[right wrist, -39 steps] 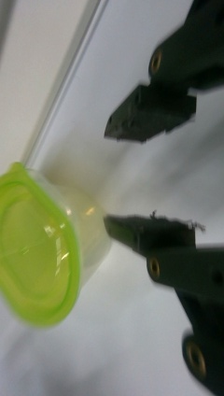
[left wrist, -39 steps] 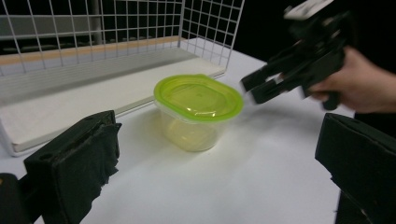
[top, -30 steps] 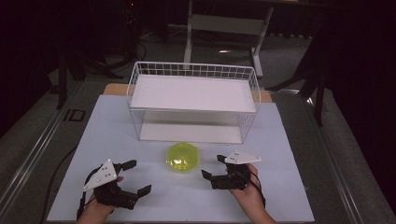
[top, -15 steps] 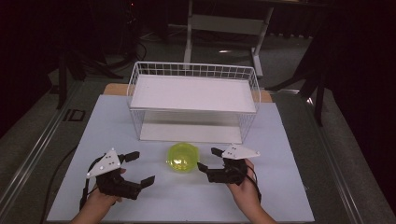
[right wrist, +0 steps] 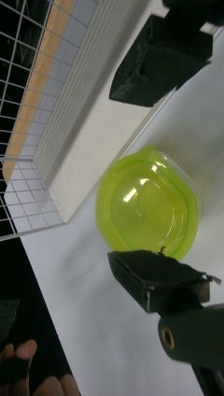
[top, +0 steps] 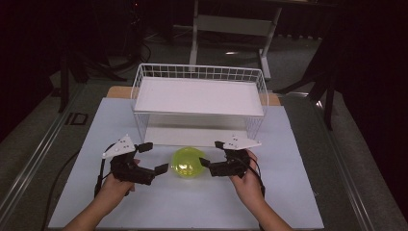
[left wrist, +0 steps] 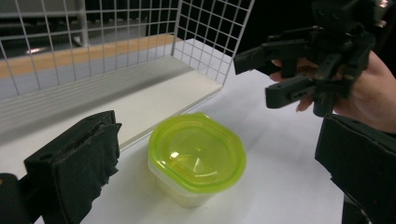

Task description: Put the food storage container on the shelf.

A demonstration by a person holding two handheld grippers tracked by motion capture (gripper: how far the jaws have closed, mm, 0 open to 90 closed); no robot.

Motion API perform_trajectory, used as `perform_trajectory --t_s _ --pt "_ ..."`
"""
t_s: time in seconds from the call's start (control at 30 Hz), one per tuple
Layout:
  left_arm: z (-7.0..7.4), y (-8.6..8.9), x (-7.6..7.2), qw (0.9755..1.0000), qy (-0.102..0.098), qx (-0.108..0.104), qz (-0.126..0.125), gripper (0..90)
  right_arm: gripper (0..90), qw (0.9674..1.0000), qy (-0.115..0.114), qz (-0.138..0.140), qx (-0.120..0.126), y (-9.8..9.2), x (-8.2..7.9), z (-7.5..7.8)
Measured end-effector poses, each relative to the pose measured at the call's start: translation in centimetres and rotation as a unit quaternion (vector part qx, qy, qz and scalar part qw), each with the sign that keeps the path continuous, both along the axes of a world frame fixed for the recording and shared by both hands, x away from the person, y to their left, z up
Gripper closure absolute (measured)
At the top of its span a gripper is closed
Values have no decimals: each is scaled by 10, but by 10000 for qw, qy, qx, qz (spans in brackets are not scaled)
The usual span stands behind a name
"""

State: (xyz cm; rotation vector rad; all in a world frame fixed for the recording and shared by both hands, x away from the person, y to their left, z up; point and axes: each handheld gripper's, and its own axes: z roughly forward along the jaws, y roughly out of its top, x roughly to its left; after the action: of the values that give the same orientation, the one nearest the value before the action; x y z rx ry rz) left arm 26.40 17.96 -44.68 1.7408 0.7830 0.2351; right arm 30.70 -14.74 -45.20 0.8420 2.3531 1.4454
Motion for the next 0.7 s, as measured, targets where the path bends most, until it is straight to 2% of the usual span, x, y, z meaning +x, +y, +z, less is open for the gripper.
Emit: perform_trajectory --t_s 0.13,0.17,0.2,0.23,0.27,0.3,0.33,0.37,0.4,0.47,0.53,0.6,0.63,0.7 --pt "-5 -7 13 9996 100 236 153 6 168 10000 2 -77 -25 0 5 -1" --pt "-5 -7 13 9996 100 236 153 6 168 10000 2 -77 -25 0 5 -1" --pt "-8 -11 20 9991 230 303 184 6 168 9996 227 -182 29 0 12 -3" --pt "-12 -14 27 9983 311 453 217 6 167 9992 326 -224 -37 1 14 -4" --pt "-15 -16 30 9978 368 502 237 6 157 9989 405 -234 24 2 16 -6" --pt "-15 -16 30 9978 368 502 237 6 145 9983 512 -252 134 3 19 -7" --pt "-19 -19 36 9969 535 518 268 6 145 9976 585 -303 209 4 21 -10" --pt "-21 -21 39 9964 620 507 292 18 139 9968 668 -355 267 6 22 -12" --pt "-23 -22 40 9957 692 512 350 71 132 9962 735 -327 335 6 23 -14" --pt "-26 -24 42 9951 762 510 382 106 133 9954 805 -425 287 9 24 -19" --pt "-33 -27 45 9929 941 577 446 133 142 9944 919 -453 243 10 25 -23" --pt "-35 -27 46 9922 1015 552 466 147 176 9934 1016 -500 184 11 25 -27" --pt "-40 -27 48 9902 1214 496 472 158 202 9924 1096 -526 168 11 25 -29" --pt "-42 -27 48 9894 1282 485 472 170 210 9920 1114 -571 157 11 25 -30"
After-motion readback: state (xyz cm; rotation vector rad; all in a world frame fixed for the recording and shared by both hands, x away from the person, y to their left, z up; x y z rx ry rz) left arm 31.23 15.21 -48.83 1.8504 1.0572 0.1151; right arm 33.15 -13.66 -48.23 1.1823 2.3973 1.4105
